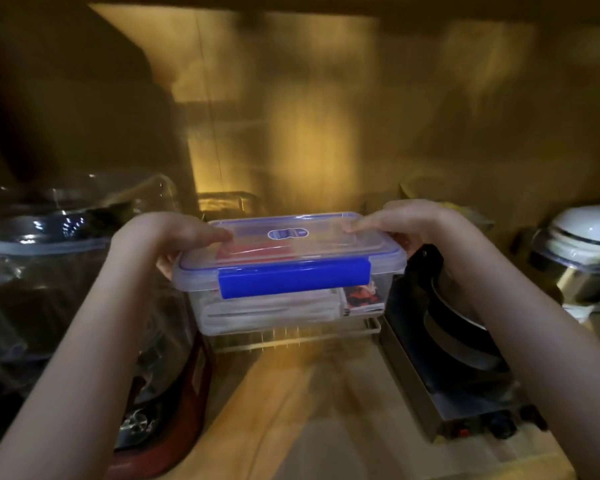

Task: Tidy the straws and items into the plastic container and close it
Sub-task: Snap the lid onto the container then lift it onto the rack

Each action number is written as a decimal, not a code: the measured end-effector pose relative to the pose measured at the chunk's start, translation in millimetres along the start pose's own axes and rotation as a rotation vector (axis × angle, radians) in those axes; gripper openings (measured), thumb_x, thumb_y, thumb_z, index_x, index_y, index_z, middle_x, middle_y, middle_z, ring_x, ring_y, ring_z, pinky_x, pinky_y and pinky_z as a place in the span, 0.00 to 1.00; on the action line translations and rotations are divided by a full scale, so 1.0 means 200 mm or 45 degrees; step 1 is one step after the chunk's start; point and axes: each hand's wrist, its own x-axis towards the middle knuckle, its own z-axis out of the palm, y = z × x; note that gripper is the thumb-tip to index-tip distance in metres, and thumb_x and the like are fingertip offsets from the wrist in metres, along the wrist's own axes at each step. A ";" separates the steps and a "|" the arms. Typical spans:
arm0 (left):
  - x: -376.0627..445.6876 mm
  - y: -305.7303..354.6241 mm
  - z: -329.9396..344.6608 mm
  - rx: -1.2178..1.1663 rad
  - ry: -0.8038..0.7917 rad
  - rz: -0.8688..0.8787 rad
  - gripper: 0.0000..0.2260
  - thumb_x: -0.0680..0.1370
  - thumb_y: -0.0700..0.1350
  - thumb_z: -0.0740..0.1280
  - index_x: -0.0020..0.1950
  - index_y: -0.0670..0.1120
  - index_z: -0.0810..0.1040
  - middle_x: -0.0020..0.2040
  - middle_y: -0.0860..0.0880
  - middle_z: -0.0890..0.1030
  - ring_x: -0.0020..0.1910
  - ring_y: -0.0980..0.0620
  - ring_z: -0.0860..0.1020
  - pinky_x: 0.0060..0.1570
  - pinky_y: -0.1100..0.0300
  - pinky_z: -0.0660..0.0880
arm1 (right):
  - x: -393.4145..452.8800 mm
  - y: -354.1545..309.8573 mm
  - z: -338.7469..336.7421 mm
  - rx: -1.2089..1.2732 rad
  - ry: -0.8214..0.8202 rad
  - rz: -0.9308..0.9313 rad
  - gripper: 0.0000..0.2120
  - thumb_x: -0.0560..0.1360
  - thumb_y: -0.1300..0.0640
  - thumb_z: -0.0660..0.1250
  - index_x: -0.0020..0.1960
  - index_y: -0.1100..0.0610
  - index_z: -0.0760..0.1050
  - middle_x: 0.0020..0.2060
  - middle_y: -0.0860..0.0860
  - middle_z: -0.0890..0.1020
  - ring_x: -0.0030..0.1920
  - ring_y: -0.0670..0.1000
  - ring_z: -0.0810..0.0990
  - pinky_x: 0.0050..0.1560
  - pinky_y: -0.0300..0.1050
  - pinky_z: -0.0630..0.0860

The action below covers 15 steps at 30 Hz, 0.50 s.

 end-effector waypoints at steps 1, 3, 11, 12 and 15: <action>0.01 0.02 -0.02 -0.022 0.022 0.023 0.21 0.75 0.61 0.59 0.53 0.44 0.75 0.44 0.44 0.81 0.39 0.49 0.80 0.28 0.59 0.73 | 0.00 -0.02 -0.01 0.007 0.048 -0.035 0.21 0.70 0.42 0.69 0.48 0.60 0.76 0.38 0.55 0.81 0.38 0.53 0.80 0.37 0.43 0.75; 0.04 0.05 -0.05 -0.092 0.069 0.052 0.22 0.75 0.61 0.59 0.56 0.44 0.75 0.49 0.42 0.80 0.43 0.46 0.80 0.34 0.55 0.75 | 0.02 -0.05 -0.03 0.040 0.117 -0.111 0.22 0.70 0.41 0.69 0.48 0.60 0.76 0.38 0.53 0.81 0.36 0.51 0.80 0.35 0.40 0.75; 0.20 0.11 0.01 -0.122 0.476 0.211 0.20 0.78 0.58 0.55 0.57 0.44 0.74 0.54 0.43 0.77 0.46 0.47 0.75 0.52 0.52 0.71 | 0.24 -0.01 0.13 0.416 0.317 -0.242 0.34 0.68 0.38 0.68 0.62 0.63 0.73 0.50 0.56 0.82 0.43 0.51 0.81 0.41 0.44 0.76; 0.23 0.11 0.03 -0.145 0.508 0.205 0.23 0.78 0.58 0.55 0.63 0.42 0.71 0.58 0.41 0.77 0.51 0.45 0.76 0.55 0.51 0.72 | 0.27 -0.01 0.16 0.443 0.341 -0.249 0.29 0.70 0.40 0.67 0.59 0.63 0.74 0.49 0.57 0.82 0.43 0.51 0.81 0.39 0.44 0.75; 0.32 0.10 0.08 -0.137 0.578 0.189 0.28 0.78 0.59 0.55 0.70 0.40 0.62 0.65 0.38 0.74 0.61 0.40 0.74 0.62 0.48 0.72 | 0.34 0.01 0.20 0.469 0.413 -0.252 0.13 0.73 0.47 0.66 0.48 0.57 0.74 0.42 0.54 0.80 0.41 0.50 0.80 0.36 0.43 0.74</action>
